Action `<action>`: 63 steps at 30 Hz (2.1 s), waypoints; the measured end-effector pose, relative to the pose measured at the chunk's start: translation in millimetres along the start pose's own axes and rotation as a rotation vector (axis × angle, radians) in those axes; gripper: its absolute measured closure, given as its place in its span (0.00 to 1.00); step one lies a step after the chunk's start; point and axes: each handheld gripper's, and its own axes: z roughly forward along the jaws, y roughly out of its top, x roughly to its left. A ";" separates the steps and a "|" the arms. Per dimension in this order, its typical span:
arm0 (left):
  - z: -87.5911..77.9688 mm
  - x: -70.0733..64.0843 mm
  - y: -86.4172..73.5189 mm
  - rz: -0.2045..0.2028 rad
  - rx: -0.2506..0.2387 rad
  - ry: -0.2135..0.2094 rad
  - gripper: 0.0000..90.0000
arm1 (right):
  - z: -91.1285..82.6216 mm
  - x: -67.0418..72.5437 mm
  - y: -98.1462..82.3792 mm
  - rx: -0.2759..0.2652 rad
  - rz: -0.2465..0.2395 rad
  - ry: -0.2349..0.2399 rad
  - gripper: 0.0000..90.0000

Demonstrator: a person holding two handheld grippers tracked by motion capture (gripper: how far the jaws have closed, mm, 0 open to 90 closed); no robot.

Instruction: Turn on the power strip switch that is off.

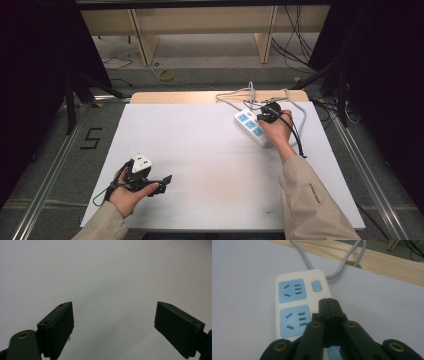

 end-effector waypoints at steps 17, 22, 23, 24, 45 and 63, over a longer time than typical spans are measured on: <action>0.2 -0.3 0.0 -0.003 0.000 -0.001 0.17 | 5.7 -3.8 0.2 0.018 0.003 -0.010 1.00; 0.5 -0.6 0.0 -0.003 0.000 -0.002 0.17 | 6.8 -3.7 1.2 0.023 0.004 -0.009 1.00; 0.5 -0.6 0.0 -0.003 0.000 -0.002 0.17 | 7.0 -3.5 1.3 0.023 0.003 -0.008 1.00; 0.4 -0.6 0.0 -0.003 0.001 -0.002 0.17 | 7.5 -3.1 1.4 0.022 0.006 -0.006 1.00; 0.4 -1.1 0.2 -0.002 0.001 -0.001 0.17 | 11.8 1.4 7.1 0.062 -0.035 -0.010 1.00; 0.5 -1.3 0.0 0.003 0.005 -0.001 0.17 | 13.9 6.2 12.4 0.114 -0.088 -0.037 1.00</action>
